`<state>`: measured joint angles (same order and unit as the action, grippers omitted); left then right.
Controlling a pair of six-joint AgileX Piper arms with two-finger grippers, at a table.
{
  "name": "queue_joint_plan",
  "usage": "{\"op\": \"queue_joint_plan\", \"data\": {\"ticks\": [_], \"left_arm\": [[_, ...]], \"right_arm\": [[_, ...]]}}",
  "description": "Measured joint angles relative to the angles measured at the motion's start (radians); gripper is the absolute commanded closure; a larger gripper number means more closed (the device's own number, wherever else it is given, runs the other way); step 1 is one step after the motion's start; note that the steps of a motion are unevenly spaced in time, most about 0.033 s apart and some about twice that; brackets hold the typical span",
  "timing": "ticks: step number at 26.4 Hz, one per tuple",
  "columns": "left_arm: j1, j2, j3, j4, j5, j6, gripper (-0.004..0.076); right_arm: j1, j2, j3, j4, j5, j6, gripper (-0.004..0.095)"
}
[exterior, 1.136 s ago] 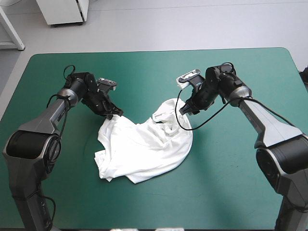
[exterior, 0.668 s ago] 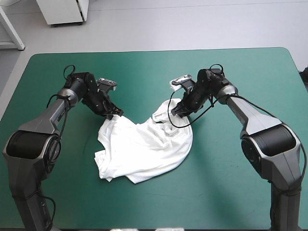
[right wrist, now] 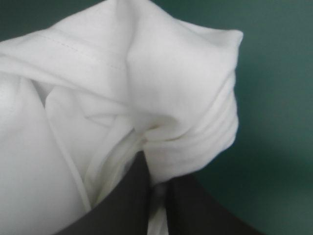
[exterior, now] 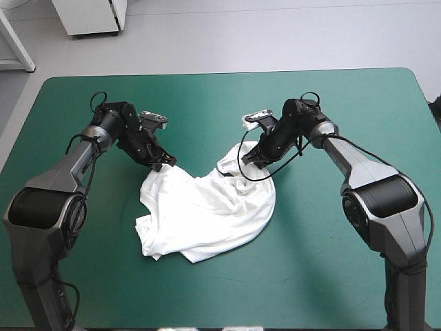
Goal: Fold the cloth
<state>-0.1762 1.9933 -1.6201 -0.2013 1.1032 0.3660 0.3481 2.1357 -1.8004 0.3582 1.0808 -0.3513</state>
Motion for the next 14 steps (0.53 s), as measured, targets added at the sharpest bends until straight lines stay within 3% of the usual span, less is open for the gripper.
{"op": "queue_joint_plan", "data": {"ticks": [4,14], "left_arm": [[-0.001,-0.151,-0.009,0.04,0.054,0.0,0.0733],[-0.005,-0.514,-0.02,0.164,0.082,-0.069,0.0733]], "right_arm": [[-0.083,-0.037,-0.019,-0.027,0.085,0.009,0.0923],[-0.259,-0.373,-0.042,-0.043,0.113,0.018,0.0923]]}}
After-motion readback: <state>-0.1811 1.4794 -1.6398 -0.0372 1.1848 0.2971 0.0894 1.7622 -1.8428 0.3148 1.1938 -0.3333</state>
